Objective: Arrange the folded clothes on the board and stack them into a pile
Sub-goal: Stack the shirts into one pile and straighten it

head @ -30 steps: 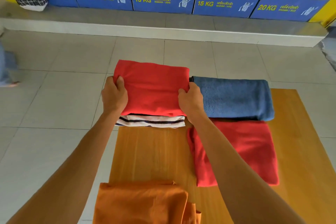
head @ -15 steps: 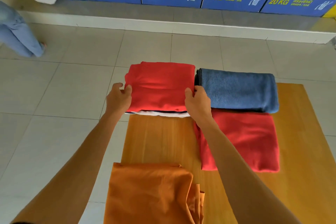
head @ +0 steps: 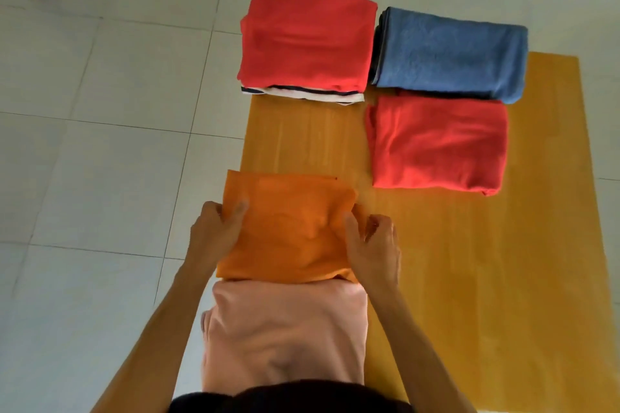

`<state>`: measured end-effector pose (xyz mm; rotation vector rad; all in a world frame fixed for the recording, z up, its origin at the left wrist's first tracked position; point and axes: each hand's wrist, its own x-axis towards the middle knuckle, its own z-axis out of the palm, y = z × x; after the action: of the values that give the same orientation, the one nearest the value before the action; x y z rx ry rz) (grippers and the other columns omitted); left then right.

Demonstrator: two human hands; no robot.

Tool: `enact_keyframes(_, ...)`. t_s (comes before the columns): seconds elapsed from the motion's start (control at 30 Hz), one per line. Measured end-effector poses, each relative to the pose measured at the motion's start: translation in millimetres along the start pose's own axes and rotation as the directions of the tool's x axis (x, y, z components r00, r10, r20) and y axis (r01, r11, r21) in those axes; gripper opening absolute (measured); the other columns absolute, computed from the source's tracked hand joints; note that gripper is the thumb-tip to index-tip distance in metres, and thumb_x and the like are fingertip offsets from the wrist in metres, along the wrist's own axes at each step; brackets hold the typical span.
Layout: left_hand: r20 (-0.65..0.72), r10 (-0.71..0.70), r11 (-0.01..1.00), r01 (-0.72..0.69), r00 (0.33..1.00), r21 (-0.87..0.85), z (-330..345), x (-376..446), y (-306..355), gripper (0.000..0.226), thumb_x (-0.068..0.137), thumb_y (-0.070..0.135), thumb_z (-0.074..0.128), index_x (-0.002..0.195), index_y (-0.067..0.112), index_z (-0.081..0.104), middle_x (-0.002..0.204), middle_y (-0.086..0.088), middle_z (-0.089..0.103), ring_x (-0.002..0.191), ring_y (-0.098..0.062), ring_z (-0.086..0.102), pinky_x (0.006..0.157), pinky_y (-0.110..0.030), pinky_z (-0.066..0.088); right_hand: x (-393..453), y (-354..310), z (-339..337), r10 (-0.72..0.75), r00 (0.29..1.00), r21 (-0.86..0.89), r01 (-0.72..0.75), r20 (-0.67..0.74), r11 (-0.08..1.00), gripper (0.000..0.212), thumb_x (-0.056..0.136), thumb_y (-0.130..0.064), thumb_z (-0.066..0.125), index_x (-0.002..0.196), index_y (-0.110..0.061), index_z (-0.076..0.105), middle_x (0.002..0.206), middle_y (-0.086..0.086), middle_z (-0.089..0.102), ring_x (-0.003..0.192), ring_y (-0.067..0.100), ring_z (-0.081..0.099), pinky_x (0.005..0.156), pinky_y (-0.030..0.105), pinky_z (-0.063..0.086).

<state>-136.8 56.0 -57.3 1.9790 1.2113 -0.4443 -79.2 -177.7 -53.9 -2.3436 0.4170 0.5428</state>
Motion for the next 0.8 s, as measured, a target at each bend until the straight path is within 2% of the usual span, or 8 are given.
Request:
enact_keyframes(0.1,-0.008,0.02,0.997,-0.021,1.0,-0.08,1.7,-9.7,6.0,0.069,0.089,0.066,0.038,0.13,0.01,0.04,0.113,-0.007,0.054,0.094,-0.021,0.051,0.076,-0.036,0.043,-3.6,-15.7,10.9,0.043,0.995,0.032,-0.046,0.085,0.998,0.072,0.078,-0.075,0.059,0.116,-0.015,0.055,0.106,-0.001,0.064,0.098,0.024,0.06,0.08,0.039,0.048)
enact_keyframes(0.23,0.047,0.078,0.982,-0.068,0.996,-0.178,-1.3,-11.1,16.5,0.07,0.091,0.066,0.032,0.135,0.013,0.042,0.126,-0.007,0.055,0.11,-0.027,0.056,0.086,-0.04,0.046,9.8,-43.0,24.7,-0.014,0.993,0.047,0.009,0.114,0.999,0.05,0.083,-0.066,0.056,0.088,-0.017,0.059,0.086,0.001,0.067,0.087,0.027,0.064,0.072,0.038,0.049)
enact_keyframes(0.3,0.03,0.096,0.964,-0.085,0.995,-0.252,-6.5,-8.9,22.4,0.065,0.094,0.062,0.031,0.138,0.015,0.04,0.132,-0.007,0.054,0.117,-0.03,0.055,0.09,-0.042,0.046,15.1,-53.0,25.7,-0.08,0.991,0.054,0.074,0.11,0.996,0.036,0.088,-0.056,0.052,0.09,-0.021,0.058,0.09,0.005,0.068,0.091,0.03,0.065,0.077,0.042,0.052)
enact_keyframes(0.4,-0.005,0.11,0.95,-0.107,0.994,-0.293,-14.2,-2.1,28.7,0.063,0.095,0.06,0.028,0.143,0.02,0.035,0.141,-0.007,0.048,0.125,-0.033,0.05,0.099,-0.049,0.043,22.9,-59.8,23.2,-0.129,0.986,0.111,0.117,0.108,0.987,0.029,0.097,-0.045,0.049,0.104,-0.019,0.058,0.099,0.005,0.068,0.096,0.03,0.063,0.085,0.046,0.051)
enact_keyframes(0.47,-0.011,0.124,0.943,-0.121,0.992,-0.31,-18.2,6.3,32.7,0.063,0.095,0.061,0.027,0.144,0.022,0.034,0.143,-0.008,0.047,0.125,-0.034,0.05,0.101,-0.052,0.042,28.7,-60.3,25.4,-0.114,0.985,0.172,0.09,0.131,0.981,0.028,0.1,-0.039,0.049,0.112,-0.015,0.056,0.101,0.002,0.065,0.099,0.029,0.063,0.087,0.044,0.051)
enact_keyframes(0.57,-0.014,0.136,0.947,-0.134,0.991,-0.292,-23.4,21.7,47.2,0.062,0.096,0.059,0.026,0.145,0.022,0.033,0.145,-0.009,0.045,0.126,-0.035,0.048,0.103,-0.054,0.039,44.1,-65.1,25.4,-0.083,0.983,0.283,0.034,0.163,0.959,0.025,0.099,-0.039,0.051,0.111,-0.018,0.055,0.101,-0.001,0.065,0.099,0.025,0.065,0.088,0.046,0.054)
enact_keyframes(0.63,-0.031,0.165,0.939,-0.167,0.986,-0.302,-33.0,33.3,63.3,0.059,0.097,0.056,0.027,0.144,0.022,0.034,0.142,-0.008,0.047,0.121,-0.033,0.051,0.101,-0.053,0.039,62.2,-77.7,16.8,-0.087,0.983,0.372,0.021,0.16,0.928,0.023,0.098,-0.039,0.055,0.11,-0.019,0.059,0.102,-0.002,0.069,0.098,0.019,0.067,0.086,0.041,0.056)
enact_keyframes(0.8,-0.09,0.305,0.876,-0.317,0.948,-0.364,-71.9,76.3,129.9,0.064,0.089,0.071,0.027,0.132,0.026,0.045,0.126,-0.003,0.058,0.111,-0.03,0.059,0.095,-0.058,0.048,110.8,-148.2,-28.6,-0.265,0.963,0.519,0.198,0.058,0.831,0.014,0.096,-0.031,0.063,0.104,-0.019,0.065,0.097,-0.004,0.07,0.088,0.011,0.066,0.076,0.028,0.054)
